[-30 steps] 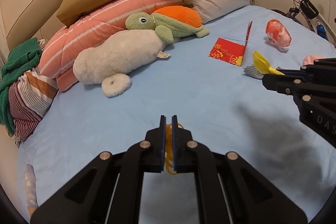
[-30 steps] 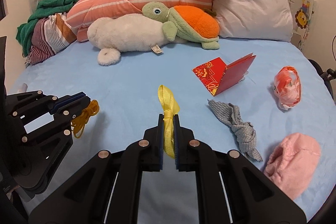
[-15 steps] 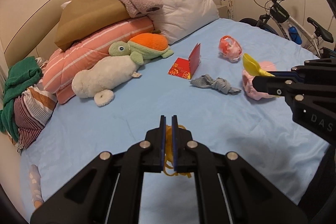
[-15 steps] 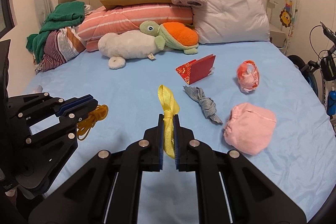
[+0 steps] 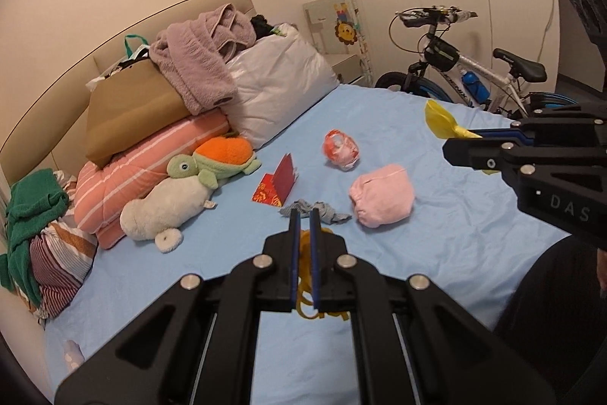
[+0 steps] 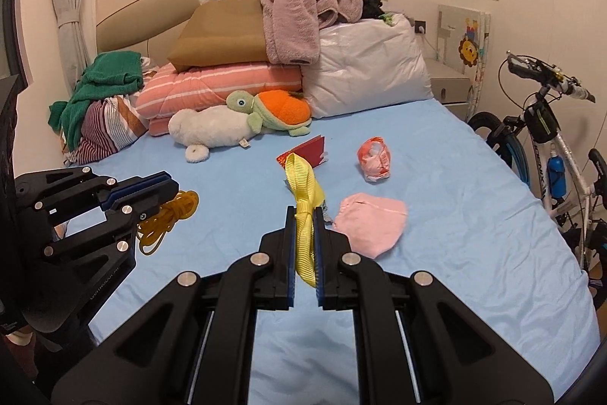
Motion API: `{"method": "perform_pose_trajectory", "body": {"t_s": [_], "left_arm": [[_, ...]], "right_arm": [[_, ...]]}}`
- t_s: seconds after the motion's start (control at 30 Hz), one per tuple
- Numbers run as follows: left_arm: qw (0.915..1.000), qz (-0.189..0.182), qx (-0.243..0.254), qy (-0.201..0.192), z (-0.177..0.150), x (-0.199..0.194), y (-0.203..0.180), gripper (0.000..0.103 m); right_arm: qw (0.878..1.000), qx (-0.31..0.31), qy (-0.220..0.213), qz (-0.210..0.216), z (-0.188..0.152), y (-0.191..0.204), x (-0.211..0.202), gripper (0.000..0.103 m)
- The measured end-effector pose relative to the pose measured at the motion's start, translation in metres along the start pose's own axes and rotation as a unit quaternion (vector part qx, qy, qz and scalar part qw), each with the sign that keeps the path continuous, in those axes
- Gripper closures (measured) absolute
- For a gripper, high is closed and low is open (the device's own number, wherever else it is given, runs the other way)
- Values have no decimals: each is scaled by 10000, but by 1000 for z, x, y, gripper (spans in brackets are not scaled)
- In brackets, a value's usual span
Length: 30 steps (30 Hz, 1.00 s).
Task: Collect trash
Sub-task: 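Carry the string and yellow bow with both tools to the grey bin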
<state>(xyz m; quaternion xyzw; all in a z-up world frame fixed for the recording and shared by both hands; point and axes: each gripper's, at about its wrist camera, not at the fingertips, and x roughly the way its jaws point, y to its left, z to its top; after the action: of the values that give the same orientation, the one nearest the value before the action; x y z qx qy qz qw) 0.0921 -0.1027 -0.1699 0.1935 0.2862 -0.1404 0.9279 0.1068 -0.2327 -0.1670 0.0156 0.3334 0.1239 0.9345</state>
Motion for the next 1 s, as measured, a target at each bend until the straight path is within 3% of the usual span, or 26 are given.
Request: {"method": "perform_pose_trajectory", "body": {"t_s": [0.3,0.57,0.77,1.0], "left_arm": [[9959,-645,498,-394,42,-37,-75,98],[9797,-1379,1219,-798,78,-70,-162,98],[9559,-2123,1655,-1174,108,-104,-233,98],[9173,-2900,2207,-1604,134,-150,-313,98]], "right_arm": [[9980,254,-313,-484,-8,-53,-86,96],[9878,664,-510,-1312,-38,-118,-182,96],[9684,1123,-631,-2136,-73,-162,-270,96],[9282,1746,-669,-3218,-121,-195,-374,96]]}}
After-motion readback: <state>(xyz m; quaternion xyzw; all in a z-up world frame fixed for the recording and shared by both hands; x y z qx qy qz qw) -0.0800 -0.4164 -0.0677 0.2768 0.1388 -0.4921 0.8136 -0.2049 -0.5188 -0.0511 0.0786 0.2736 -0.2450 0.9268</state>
